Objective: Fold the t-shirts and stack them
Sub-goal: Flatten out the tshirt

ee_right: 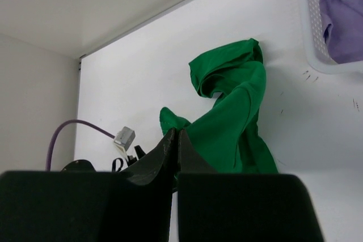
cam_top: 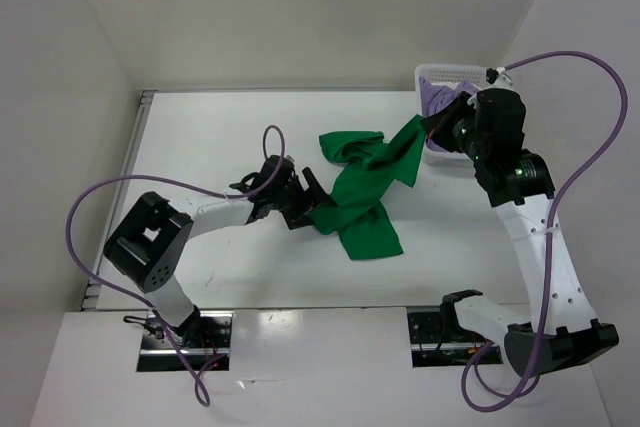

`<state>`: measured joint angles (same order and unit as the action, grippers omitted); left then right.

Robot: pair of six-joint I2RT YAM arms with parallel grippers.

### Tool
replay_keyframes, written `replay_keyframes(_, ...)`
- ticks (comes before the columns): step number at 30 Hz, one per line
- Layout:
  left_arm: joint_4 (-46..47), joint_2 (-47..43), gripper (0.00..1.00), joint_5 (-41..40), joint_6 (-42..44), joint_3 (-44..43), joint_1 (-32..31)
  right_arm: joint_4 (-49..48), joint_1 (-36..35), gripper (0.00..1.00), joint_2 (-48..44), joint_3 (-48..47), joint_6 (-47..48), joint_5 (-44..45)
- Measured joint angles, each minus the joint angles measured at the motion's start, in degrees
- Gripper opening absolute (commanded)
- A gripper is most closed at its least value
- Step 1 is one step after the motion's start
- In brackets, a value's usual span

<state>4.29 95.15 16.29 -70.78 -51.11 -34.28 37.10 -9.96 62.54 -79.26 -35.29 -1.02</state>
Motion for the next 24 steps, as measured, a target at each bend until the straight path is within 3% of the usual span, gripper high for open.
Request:
replay_keyframes(8,-2.1,1.79,0.95,-4.26,0.07,0.59,0.07,0.0,0.0,0.03,0.17,0.15,0.09,-0.76)
replay_keyframes(16,-1.31,2.73,0.69,-6.05,-3.23,2.49,2.12,-0.02,0.0,0.03,0.59,0.15,0.22,-1.38)
replay_keyframes(21,-0.17,4.9,0.6,-6.34,-7.02,1.44,2.64,-0.02,0.0,0.03,0.81,0.15,0.22,-1.95)
replay_keyframes(23,0.04,6.05,0.5,-6.29,-7.89,0.55,2.64,-0.02,0.0,0.03,0.81,0.24,0.22,-2.49)
replay_keyframes(24,0.22,6.78,0.39,-6.16,-8.59,0.04,2.64,-0.24,0.0,0.03,0.81,0.59,0.24,-2.71)
